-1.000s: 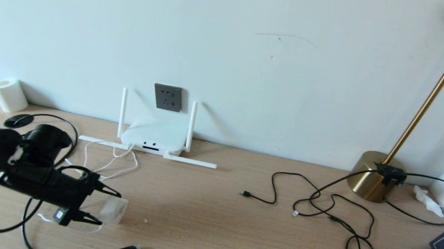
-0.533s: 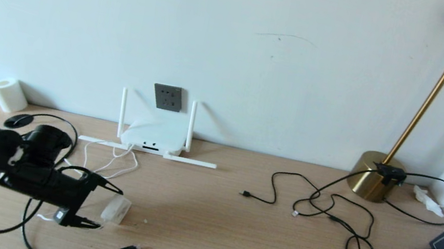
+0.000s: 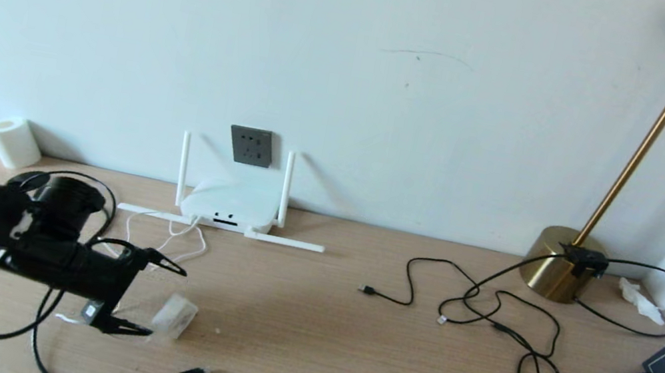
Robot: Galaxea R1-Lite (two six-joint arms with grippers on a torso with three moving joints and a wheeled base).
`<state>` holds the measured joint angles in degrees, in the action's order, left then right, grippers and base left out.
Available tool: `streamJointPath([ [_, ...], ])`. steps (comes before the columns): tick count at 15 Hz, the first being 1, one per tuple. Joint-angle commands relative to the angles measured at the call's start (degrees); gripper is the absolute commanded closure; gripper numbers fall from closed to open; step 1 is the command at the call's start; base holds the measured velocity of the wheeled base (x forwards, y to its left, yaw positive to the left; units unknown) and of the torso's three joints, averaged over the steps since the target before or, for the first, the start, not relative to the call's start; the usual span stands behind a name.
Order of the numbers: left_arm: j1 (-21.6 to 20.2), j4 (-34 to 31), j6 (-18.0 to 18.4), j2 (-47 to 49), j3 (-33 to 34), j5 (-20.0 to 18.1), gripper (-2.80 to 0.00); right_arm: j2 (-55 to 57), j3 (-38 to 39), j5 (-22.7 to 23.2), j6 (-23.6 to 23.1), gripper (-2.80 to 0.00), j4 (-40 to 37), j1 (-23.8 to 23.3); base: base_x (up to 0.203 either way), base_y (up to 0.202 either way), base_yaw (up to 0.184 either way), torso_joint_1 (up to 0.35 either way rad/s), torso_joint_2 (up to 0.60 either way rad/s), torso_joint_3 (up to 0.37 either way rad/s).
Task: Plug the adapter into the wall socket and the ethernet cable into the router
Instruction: Plug plug into socket
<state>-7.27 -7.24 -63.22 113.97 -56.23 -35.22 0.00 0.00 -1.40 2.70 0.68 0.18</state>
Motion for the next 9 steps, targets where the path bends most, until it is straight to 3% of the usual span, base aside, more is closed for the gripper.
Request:
streamJointPath([
  [1, -0.9, -0.5, -0.2, -0.6, -3.8, 0.8, -2.8, 0.1, 0.0, 0.0, 0.0, 0.0, 0.0, 0.0, 0.0, 0.0, 0.0, 0.0, 0.0, 0.0],
  [6, -1.0, -0.5, 4.8, -3.5, -11.7, 4.9, -2.8, 0.1, 0.0, 0.0, 0.0, 0.0, 0.0, 0.0, 0.0, 0.0, 0.0, 0.0, 0.0, 0.0],
  [9, 0.6, -0.8, 20.2, -7.8, -14.0, 7.8, -2.8, 0.1, 0.0, 0.0, 0.0, 0.0, 0.0, 0.0, 0.0, 0.0, 0.0, 0.0, 0.0, 0.0],
])
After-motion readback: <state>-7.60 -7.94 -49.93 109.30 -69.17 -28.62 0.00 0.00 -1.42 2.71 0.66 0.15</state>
